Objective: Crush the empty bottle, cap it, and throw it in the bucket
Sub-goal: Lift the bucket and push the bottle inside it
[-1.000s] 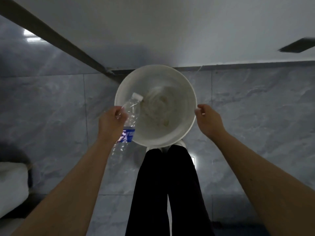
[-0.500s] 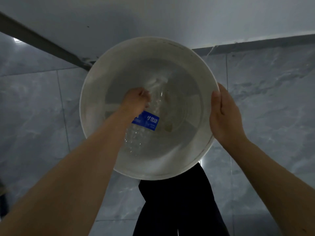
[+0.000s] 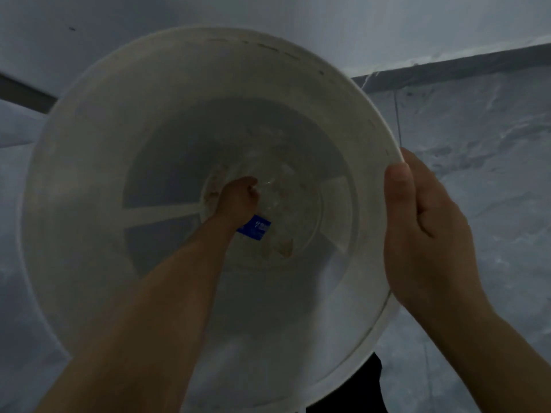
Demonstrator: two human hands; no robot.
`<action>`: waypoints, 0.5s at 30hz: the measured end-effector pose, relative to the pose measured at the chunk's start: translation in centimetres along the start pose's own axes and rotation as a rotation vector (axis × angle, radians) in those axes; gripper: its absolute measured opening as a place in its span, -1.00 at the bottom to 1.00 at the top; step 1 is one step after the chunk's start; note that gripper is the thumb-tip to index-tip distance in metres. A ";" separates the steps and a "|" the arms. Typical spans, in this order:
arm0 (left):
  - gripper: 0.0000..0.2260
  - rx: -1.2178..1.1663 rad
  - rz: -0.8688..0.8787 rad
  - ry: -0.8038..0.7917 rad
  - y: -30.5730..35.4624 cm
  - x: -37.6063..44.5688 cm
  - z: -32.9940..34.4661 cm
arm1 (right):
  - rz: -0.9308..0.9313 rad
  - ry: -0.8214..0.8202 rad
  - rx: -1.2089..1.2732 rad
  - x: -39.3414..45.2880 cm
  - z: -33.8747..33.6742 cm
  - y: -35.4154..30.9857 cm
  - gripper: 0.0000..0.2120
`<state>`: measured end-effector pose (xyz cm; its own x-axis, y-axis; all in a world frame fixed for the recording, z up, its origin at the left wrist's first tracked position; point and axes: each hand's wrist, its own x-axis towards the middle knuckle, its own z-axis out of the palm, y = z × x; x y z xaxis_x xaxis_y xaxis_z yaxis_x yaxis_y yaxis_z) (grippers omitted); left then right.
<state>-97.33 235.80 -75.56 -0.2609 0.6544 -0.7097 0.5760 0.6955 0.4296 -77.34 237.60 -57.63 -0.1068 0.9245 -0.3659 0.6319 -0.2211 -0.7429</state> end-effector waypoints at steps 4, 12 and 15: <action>-0.69 0.057 -0.005 0.013 -0.8 2.0 1.1 | -0.019 0.010 -0.007 -0.1 -0.1 0.0 -0.72; -0.68 0.054 0.005 0.027 -1.5 4.2 2.5 | -0.047 0.017 0.025 0.1 -0.2 -0.2 -0.76; -0.63 0.042 0.001 0.005 -2.0 4.2 2.8 | -0.047 0.032 0.028 0.0 -0.2 -0.1 -0.76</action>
<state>-97.45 236.31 -80.94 -0.2642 0.6569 -0.7062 0.6079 0.6818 0.4068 -77.29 237.71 -57.49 -0.1110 0.9434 -0.3124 0.6046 -0.1854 -0.7747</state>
